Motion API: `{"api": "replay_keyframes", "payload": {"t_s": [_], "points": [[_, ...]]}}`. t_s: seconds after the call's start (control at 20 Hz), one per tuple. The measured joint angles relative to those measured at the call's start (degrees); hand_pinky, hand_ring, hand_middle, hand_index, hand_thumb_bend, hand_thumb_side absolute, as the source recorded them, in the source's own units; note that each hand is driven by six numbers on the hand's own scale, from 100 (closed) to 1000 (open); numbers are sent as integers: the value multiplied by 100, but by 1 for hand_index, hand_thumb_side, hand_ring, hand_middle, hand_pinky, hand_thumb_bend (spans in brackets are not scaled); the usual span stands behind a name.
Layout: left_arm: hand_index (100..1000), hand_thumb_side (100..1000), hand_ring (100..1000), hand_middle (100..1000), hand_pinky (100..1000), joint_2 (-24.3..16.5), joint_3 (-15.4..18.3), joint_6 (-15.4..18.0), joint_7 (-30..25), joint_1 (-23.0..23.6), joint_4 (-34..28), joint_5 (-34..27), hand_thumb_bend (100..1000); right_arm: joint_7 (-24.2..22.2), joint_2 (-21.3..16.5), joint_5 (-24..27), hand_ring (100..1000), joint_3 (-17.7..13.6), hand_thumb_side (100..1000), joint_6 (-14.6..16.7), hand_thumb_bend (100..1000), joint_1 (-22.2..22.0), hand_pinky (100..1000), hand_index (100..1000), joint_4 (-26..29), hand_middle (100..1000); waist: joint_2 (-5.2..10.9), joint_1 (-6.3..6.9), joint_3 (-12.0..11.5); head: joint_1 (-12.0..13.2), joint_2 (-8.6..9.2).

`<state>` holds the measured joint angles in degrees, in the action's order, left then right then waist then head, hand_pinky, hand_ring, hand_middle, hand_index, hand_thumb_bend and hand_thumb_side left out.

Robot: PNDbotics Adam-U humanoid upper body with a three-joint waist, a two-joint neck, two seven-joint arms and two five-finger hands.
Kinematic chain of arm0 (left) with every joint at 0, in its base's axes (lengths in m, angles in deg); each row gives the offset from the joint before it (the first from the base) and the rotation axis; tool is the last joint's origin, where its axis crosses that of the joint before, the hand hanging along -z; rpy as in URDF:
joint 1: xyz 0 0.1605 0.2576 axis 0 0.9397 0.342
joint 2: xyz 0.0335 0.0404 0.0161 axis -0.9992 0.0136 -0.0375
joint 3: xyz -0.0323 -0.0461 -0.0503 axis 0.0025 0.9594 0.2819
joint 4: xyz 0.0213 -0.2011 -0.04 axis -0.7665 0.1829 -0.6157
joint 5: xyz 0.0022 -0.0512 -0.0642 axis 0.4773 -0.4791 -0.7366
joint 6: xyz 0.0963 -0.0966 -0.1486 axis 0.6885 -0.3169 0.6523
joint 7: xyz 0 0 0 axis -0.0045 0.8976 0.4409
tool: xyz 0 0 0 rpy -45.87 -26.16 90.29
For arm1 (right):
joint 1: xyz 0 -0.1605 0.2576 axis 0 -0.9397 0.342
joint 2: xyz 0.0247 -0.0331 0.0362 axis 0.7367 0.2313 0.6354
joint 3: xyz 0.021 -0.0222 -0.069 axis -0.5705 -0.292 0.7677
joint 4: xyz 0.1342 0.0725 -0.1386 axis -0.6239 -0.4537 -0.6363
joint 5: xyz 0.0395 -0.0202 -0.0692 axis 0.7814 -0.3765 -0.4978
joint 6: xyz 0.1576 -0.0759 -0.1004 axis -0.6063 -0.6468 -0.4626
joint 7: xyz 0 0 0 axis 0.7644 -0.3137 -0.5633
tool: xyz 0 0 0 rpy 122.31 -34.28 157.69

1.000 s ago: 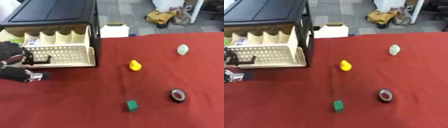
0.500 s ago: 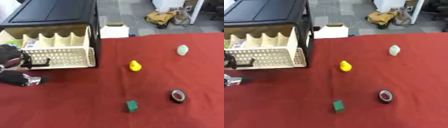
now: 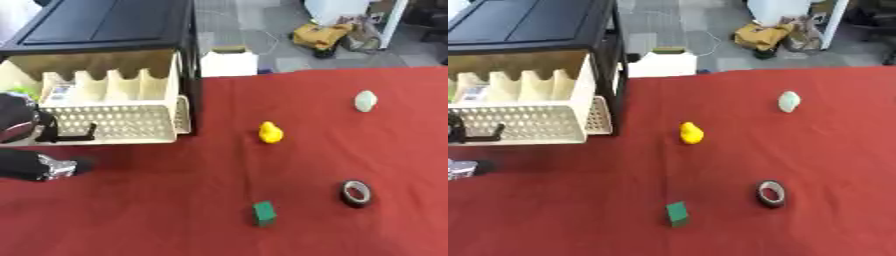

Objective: Pick up objects from table and place into drawer.

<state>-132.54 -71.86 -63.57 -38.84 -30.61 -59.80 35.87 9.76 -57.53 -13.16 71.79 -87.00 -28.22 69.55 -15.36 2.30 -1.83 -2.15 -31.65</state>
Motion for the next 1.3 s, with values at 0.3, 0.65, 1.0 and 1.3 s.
{"api": "replay_keyframes", "payload": {"t_s": [0.3, 0.65, 1.0, 1.3], "points": [[667, 1000, 100, 100, 100, -31, 18, -26, -20, 66, -96, -10, 610, 18, 0, 0, 779, -1, 1000, 4, 100, 0, 733, 878, 0, 799, -3, -10, 0, 0, 2], [665, 1000, 100, 100, 100, -54, 30, -47, -60, 114, -164, -11, 613, 22, 0, 1, 780, -4, 1000, 7, 100, 0, 733, 878, 0, 799, -3, -22, 0, 0, 5], [835, 1000, 100, 100, 100, -57, 33, -43, -112, 142, -239, -5, 598, 30, 1, 2, 780, -14, 1000, 14, 100, 0, 734, 878, 0, 799, -4, -23, -1, -1, 5], [951, 1000, 100, 100, 100, -105, 133, -66, -137, 169, -393, -11, 582, 32, 1, 3, 780, -17, 1000, 16, 100, 0, 734, 878, 0, 799, -4, -29, -22, -8, 5]]}}
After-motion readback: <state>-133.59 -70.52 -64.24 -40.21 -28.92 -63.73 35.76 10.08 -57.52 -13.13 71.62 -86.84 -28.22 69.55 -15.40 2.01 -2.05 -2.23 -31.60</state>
